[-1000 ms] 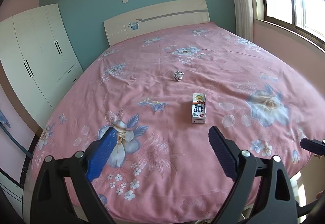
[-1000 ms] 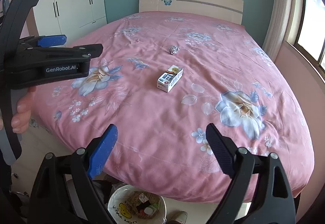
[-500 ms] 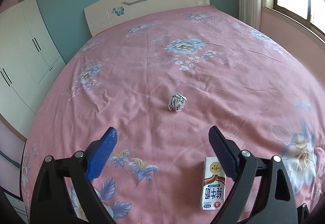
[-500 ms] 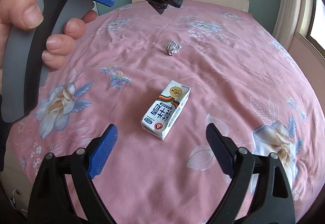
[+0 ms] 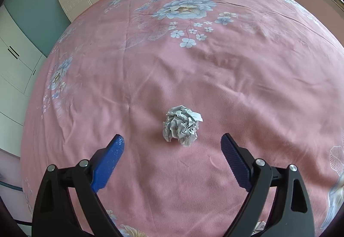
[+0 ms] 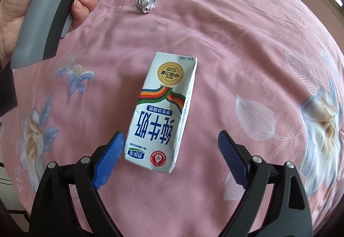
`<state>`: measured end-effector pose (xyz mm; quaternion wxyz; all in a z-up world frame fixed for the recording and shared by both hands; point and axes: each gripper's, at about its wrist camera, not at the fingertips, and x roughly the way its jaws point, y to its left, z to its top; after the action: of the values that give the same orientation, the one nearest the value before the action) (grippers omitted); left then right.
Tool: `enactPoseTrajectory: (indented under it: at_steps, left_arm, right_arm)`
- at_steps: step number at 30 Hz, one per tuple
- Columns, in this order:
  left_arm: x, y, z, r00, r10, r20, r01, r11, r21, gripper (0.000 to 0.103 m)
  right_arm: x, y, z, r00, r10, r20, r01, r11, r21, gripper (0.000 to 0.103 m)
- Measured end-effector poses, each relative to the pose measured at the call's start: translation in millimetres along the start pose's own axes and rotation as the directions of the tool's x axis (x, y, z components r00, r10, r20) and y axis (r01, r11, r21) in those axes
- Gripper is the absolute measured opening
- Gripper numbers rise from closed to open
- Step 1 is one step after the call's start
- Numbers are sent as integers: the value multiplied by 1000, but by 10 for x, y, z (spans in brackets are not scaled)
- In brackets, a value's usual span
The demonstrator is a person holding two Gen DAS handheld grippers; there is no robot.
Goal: Collect trash
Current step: 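Grasp the crumpled paper ball with left tool while right tool grasps the milk carton, then carry the paper ball and milk carton with both tools over the trash bin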
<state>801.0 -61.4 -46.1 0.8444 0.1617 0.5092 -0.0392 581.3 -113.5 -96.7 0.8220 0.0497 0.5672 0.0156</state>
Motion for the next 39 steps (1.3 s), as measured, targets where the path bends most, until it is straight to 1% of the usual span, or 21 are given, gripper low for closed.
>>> enactPoseTrajectory:
  at_steps: [2,3,5,6,7,8,9,10,11,13,17,20,21,27,31,33,36,39]
  left_arm:
    - [166,-14,15,1000,-8,-13,8,1000,7,93]
    - [244,7,29,999,-29,-25,28,1000,-2,93]
    - [395,44,62,997,-61,-49,60,998,-34,93]
    - [464,70,68,995,-75,-59,72,996,-55,89]
    - [526,86,76,994,-84,-67,79,994,-71,84]
    - [590,94,81,993,-91,-82,84,993,-81,71]
    - [662,99,79,990,-101,-102,91,991,-94,56]
    - [728,108,71,987,-107,-122,94,989,-110,43]
    - [769,118,59,985,-114,-130,97,987,-129,42]
    - [762,111,42,988,-113,-102,97,984,-148,35]
    - [668,40,-11,995,-71,-74,61,990,-124,32]
    - [528,97,-78,995,-59,-85,45,986,-159,32]
    - [465,136,-87,995,-60,-77,47,985,-164,32]
    - [-195,293,-179,999,-29,17,32,985,-170,32]
    - [-671,322,-341,994,30,104,-15,991,-136,32]
    - [-816,367,-468,993,44,114,-27,990,-140,32]
    - [-980,397,-715,990,65,129,-46,989,-141,32]
    - [-1091,403,-997,985,89,146,-68,987,-143,32]
  right_arm:
    - [59,39,14,1000,-12,4,12,1000,-4,87]
    - [76,57,27,1000,-26,12,27,1000,-9,87]
    - [115,79,73,998,-52,24,53,998,-17,86]
    - [139,84,95,998,-54,26,55,998,-20,84]
    - [162,80,123,999,-48,22,49,999,-23,75]
    - [201,83,145,999,-43,18,44,999,-25,66]
    - [236,89,160,999,-44,17,45,999,-31,59]
    - [260,102,165,998,-51,25,52,998,-43,51]
    - [272,115,158,998,-54,35,56,997,-58,51]
    - [269,126,131,997,-54,57,59,995,-86,50]
    - [199,82,65,996,-35,88,46,991,-128,49]
    - [137,25,31,996,-28,89,41,988,-147,48]
    - [104,8,27,996,-19,89,32,988,-152,48]
    - [-279,-78,100,987,-5,160,44,970,-238,48]
    - [-558,-152,209,968,-33,248,109,948,-300,48]
    - [-652,-189,241,963,-12,270,100,944,-314,48]
    - [-760,-232,245,945,-13,326,130,932,-339,48]
    - [-831,-269,180,931,-10,364,150,921,-360,48]
